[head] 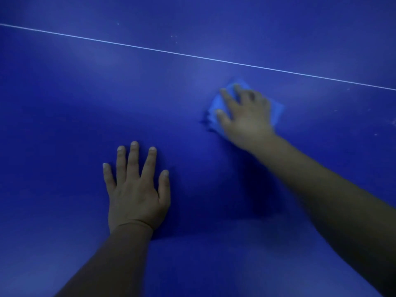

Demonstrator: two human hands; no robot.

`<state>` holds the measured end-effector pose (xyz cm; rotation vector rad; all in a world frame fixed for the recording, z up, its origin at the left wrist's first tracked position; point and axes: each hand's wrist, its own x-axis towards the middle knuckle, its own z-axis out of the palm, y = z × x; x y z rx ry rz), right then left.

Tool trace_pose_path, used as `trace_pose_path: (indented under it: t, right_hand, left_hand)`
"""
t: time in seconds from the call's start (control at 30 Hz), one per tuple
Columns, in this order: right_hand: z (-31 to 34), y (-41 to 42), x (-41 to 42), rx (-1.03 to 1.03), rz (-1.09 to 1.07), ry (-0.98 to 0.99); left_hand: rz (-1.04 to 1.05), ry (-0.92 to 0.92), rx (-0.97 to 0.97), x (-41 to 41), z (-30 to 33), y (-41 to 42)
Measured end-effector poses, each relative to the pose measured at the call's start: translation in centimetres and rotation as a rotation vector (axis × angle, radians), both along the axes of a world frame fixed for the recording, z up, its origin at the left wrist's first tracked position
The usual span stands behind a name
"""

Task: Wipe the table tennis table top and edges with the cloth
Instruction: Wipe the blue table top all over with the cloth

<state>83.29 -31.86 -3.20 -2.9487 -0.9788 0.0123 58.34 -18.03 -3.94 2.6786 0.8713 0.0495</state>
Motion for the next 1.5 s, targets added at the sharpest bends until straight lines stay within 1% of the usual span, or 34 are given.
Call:
trace_pose_path:
  t: [0.03,0.13,0.2,0.23,0.3,0.4,0.47,0.5,0.53,0.57,0.6,0.63,0.7,0.77,0.8,0.83,0.87,0.9,0.93,1.0,1.03,1.07,1.1,1.13,1.27,1.3,1.33,1.37,1.4,1.47,1.5]
  right_hand:
    - [-0.1,3.0,-1.1,0.028,0.078,-0.003]
    - [0.3,10.1,-2.7,-0.027,0.247,0.138]
    - [0.7,11.4,-1.1,-0.045,0.265,0.168]
    - [0.5,10.4,0.3,-0.058,0.242,0.145]
    - [-0.1,5.9,4.1,-0.088,0.11,0.081]
    - [-0.6,-5.1,10.5,-0.093,-0.24,0.002]
    - [-0.1,-11.8,13.4,-0.054,-0.502,0.041]
    - [0.3,-13.8,14.0,-0.031,-0.629,0.078]
    - [0.6,-14.6,14.1,-0.008,-0.718,0.103]
    - [0.6,-14.4,13.7,0.007,-0.753,0.108]
    - [0.6,-13.4,12.9,0.01,-0.724,0.106]
    - [0.4,-11.6,11.8,0.007,-0.639,0.093]
    - [-0.3,-7.6,7.9,-0.018,-0.344,0.05]
    - [-0.8,-4.8,3.5,-0.054,-0.003,0.079]
    - [-0.7,-4.6,2.4,-0.061,0.107,0.119]
    - [-0.4,-5.2,3.0,-0.066,0.151,0.143]
    - [-0.3,-6.5,4.6,-0.062,0.127,0.109]
    - [-0.1,-8.1,6.8,-0.058,0.035,0.056]
    - [-0.1,-10.3,9.5,-0.058,-0.102,0.011]
    - [0.3,-14.9,13.9,-0.041,-0.405,0.012]
    - [0.4,-16.3,14.7,-0.019,-0.495,0.034]
    - [0.4,-16.9,14.6,-0.004,-0.522,0.056]
    - [0.2,-17.0,13.8,-0.008,-0.493,0.069]
    - [0.0,-17.1,12.2,-0.013,-0.411,0.07]
    - [-0.7,-19.1,5.0,-0.064,0.144,0.089]
    - [-0.6,-19.7,5.1,-0.095,0.255,0.1]
    - [-0.4,-20.0,6.3,-0.113,0.313,0.094]
    - [-0.3,-20.0,8.1,-0.109,0.298,0.066]
    - [-0.3,-19.9,10.1,-0.088,0.213,0.032]
    - [-0.1,-19.6,13.1,-0.055,-0.035,0.031]
    - [-0.2,-19.5,13.6,-0.05,-0.119,0.037]
  left_hand:
    - [0.001,0.001,0.005,0.0,0.0,0.0]
    - [0.005,0.004,0.024,0.0,-0.1,0.0]
    - [0.008,0.008,0.021,0.0,-0.2,0.0]
    - [0.007,0.007,0.017,-0.1,-0.1,0.0]
    - [0.006,0.0,0.007,0.0,-0.1,0.0]
    - [0.007,-0.003,-0.002,0.1,0.0,-0.1]
    - [0.007,-0.006,-0.005,0.0,0.1,-0.1]
    - [0.008,-0.008,-0.005,0.0,0.1,-0.1]
    - [0.007,-0.006,-0.005,0.0,0.1,-0.1]
    - [0.006,-0.002,-0.006,0.0,0.1,0.0]
    - [0.005,0.0,-0.008,0.1,0.1,0.0]
    - [0.003,0.001,-0.008,0.1,0.2,0.0]
    - [-0.001,0.014,-0.01,0.0,0.2,0.0]
    - [-0.001,0.019,-0.007,0.0,0.1,0.1]
    - [0.0,0.018,-0.007,0.0,0.1,0.1]
    - [0.0,0.015,-0.008,0.0,0.1,0.1]
    - [0.002,0.01,-0.008,0.0,0.1,0.1]
    - [0.008,0.005,-0.005,-0.1,0.0,0.1]
    - [0.011,0.005,-0.004,0.0,0.0,0.1]
    - [0.009,0.005,-0.002,0.0,-0.1,0.0]
    - [0.008,0.003,-0.001,0.0,-0.1,0.0]
    - [0.007,0.002,-0.001,0.0,-0.1,0.0]
    - [0.005,0.002,-0.001,0.0,0.0,0.1]
    - [0.005,0.0,-0.001,0.0,0.0,0.1]
    - [0.007,0.002,-0.005,0.0,0.1,0.0]
    - [0.008,0.002,0.002,0.0,0.1,0.1]
    - [0.007,0.003,0.007,0.0,0.1,0.1]
    - [0.002,0.006,0.008,0.0,0.1,0.0]
    - [0.001,0.007,0.008,0.1,0.1,0.0]
    - [0.009,0.002,0.007,0.1,0.2,0.0]
    - [0.01,-0.004,0.008,0.1,0.2,0.0]
